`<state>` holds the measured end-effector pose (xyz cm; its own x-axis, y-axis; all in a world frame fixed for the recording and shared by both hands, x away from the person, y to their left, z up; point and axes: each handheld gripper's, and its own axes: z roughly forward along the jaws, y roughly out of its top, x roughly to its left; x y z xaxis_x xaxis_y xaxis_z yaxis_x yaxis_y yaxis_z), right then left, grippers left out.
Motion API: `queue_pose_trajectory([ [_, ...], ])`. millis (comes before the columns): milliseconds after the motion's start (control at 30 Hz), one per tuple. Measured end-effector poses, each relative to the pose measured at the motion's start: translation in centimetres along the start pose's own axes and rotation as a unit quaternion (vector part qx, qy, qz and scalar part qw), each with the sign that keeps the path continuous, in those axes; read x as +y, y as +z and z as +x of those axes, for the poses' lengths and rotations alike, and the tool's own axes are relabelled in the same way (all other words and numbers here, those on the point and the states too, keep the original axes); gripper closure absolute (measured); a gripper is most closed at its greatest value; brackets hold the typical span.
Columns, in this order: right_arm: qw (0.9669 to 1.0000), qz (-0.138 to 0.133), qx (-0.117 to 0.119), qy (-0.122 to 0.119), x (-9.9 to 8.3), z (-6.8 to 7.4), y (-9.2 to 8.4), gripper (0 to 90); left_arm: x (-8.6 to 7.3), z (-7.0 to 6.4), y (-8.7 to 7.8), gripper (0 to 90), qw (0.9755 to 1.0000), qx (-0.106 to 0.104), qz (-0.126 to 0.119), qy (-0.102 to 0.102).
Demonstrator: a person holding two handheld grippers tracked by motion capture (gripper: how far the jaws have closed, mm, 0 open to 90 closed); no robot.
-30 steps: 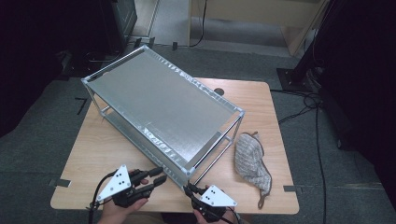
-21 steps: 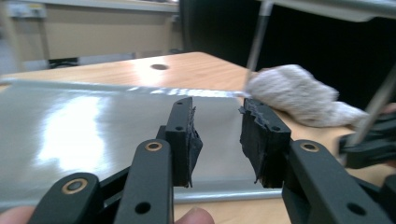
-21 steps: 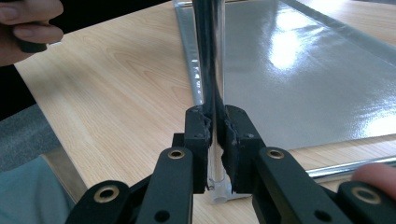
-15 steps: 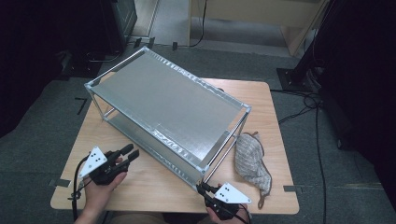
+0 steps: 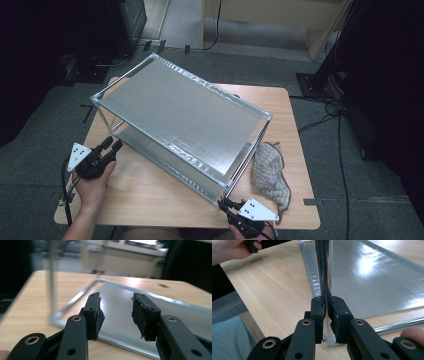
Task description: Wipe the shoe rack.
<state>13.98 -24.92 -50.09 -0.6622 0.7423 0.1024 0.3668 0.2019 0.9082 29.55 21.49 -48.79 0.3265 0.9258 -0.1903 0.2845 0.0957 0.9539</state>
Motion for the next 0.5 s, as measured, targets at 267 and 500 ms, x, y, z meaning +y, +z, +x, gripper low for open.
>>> queue_pose_trajectory([
  [267,0.9999,0.001,0.005,0.009,-0.4,-0.4,-1.0,80.7,0.7,2.6,3.0,59.5,0.9961,0.080,0.033,-0.021],
  [500,0.9999,0.000,0.008,0.009,-0.6,-0.6,-1.3,80.7,2.3,3.6,5.4,66.9,0.9942,0.098,0.044,0.006],
])
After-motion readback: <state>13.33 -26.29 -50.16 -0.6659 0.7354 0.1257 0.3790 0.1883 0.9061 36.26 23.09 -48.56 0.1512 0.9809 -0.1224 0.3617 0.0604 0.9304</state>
